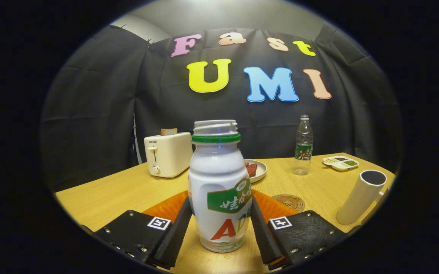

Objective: Take the bottle from table, then pour the juice into the cup, finally place the bottle on the coaster

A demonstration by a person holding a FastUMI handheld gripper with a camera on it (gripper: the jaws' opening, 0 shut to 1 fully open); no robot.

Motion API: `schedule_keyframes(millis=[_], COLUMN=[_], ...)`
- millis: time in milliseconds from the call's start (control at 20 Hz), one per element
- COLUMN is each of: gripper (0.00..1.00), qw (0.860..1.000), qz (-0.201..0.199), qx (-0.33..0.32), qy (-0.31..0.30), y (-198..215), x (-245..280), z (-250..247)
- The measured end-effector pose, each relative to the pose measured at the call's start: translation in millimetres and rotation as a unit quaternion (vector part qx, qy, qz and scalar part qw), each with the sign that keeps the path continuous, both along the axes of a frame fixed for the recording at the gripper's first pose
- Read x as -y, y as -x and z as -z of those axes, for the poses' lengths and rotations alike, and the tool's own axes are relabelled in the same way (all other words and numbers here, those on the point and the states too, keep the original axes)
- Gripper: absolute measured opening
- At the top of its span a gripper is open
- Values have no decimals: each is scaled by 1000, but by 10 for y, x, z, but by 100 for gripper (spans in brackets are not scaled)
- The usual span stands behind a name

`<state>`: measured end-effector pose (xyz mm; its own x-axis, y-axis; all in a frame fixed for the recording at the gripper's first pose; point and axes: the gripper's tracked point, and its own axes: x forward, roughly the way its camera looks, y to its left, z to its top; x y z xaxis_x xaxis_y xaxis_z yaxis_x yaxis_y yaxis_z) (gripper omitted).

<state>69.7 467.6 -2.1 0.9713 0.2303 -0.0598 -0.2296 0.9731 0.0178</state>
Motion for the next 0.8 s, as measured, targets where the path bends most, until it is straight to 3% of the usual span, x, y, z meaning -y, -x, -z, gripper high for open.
schedule_keyframes(millis=[500,800], gripper=[69,69], qw=[1000,994], qz=[10,14], qx=[0,13], qy=[-9,-111], y=[-11,36], x=[46,131], z=[0,-240])
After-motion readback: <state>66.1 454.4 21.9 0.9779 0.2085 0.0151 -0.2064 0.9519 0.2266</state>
